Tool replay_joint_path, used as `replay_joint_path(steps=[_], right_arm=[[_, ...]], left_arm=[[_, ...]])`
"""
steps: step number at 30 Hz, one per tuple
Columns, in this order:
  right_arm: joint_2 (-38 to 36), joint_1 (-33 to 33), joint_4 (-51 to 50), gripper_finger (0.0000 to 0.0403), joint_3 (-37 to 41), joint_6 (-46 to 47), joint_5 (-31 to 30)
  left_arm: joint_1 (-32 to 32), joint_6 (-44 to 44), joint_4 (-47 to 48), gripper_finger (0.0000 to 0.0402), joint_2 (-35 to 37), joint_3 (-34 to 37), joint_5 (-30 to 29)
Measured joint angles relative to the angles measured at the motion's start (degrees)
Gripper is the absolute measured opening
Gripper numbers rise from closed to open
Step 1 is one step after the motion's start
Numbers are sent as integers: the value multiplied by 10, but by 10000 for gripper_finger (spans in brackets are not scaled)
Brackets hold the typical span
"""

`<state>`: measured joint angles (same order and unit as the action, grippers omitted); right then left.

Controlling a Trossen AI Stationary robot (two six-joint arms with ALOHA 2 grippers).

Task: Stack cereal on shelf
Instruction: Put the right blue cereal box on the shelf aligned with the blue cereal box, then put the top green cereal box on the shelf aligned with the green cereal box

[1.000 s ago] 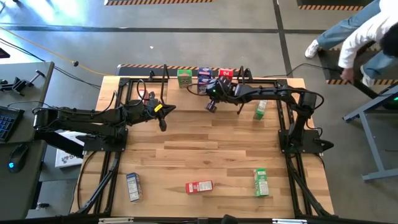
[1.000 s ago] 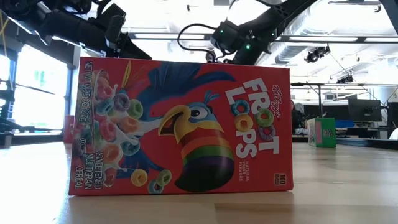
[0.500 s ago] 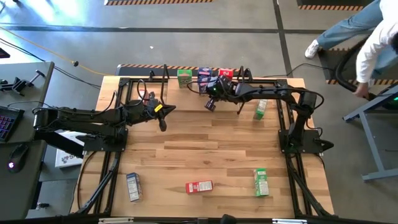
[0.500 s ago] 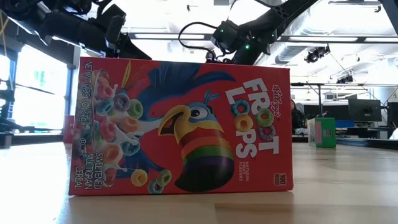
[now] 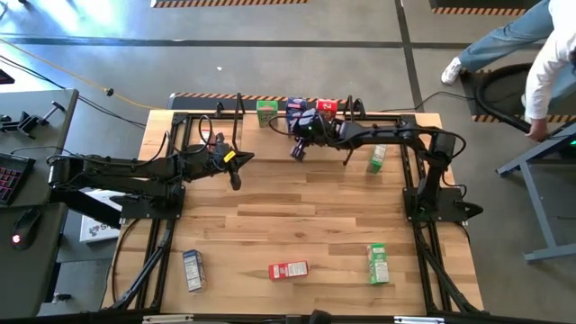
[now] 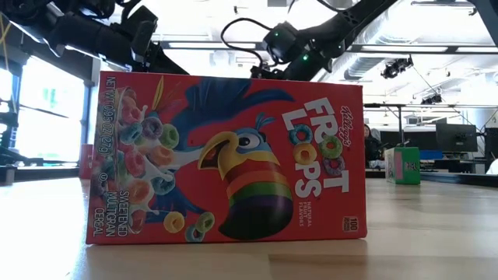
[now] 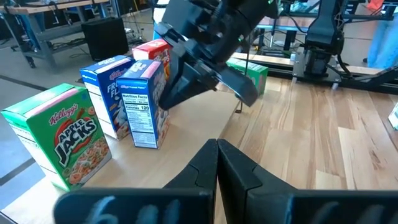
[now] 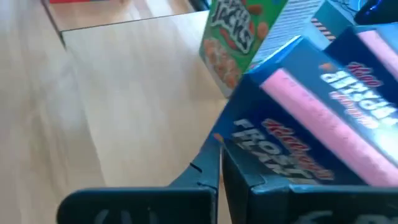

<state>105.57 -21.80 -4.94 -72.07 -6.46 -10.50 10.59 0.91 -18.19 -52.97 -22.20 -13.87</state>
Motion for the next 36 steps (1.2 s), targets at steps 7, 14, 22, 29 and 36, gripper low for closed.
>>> replay_joint_path(steps=[7,14,22,29,36], right_arm=[[0,-11,21,0,0,0,-1],[0,-11,35,0,0,-2,0],[-22,13,29,0,0,-44,14],[-80,126,-21,0,41,-36,-42],[-128,260,-5,0,159,66,-143]], left_arm=[[0,0,0,0,0,0,0],[0,0,0,0,0,0,0],[0,3,-1,0,0,0,0],[-2,3,-7,0,0,0,11],[-2,0,-7,0,0,0,35]])
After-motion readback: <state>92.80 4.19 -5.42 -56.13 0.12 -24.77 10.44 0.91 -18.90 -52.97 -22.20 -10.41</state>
